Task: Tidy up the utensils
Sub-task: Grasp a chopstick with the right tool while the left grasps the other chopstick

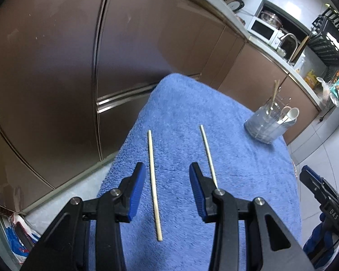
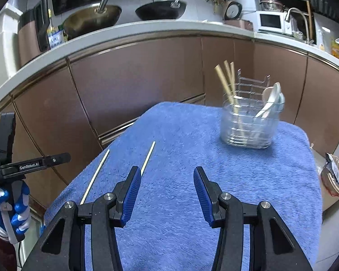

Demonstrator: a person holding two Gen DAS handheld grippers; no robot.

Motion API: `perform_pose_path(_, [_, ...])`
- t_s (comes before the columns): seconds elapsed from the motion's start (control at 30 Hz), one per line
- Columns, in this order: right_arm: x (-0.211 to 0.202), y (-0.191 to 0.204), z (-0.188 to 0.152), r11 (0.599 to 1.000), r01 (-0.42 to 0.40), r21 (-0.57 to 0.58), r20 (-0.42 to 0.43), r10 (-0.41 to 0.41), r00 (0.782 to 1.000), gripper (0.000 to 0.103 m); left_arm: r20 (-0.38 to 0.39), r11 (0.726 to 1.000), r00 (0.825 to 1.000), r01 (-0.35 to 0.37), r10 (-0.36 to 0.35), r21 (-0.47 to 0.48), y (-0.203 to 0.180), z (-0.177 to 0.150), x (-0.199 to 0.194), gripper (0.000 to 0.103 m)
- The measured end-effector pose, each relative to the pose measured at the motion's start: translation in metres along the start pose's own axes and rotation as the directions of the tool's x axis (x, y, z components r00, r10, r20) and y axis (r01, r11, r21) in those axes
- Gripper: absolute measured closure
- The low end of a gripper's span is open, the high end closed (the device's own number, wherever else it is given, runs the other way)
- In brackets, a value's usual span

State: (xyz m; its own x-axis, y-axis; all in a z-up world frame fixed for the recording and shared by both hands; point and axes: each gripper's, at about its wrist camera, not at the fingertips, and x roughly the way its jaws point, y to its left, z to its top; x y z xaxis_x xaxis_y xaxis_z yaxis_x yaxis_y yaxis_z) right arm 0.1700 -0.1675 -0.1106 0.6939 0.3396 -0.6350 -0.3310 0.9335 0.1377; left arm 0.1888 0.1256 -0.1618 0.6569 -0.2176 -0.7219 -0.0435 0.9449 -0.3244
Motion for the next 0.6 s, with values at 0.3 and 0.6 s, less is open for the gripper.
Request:
perform_pose_path(0.3, [0.073,0.004,0.015,0.996,-0.085,0.011,-0.147,0.086,0.985,0.057,-0.13,1.0,0.991,0.024,-0.025,-0.004,0.011,0.014,0.058,0.065])
perform_pose_path(0.6, [0.16,0.01,0.038,0.99,-0.139,0.02,-0.304,0.138,0.943,0.067,-0.23,1.0,0.973,0.027,-0.024,0.009,0.011,0.029,0.102,0.066])
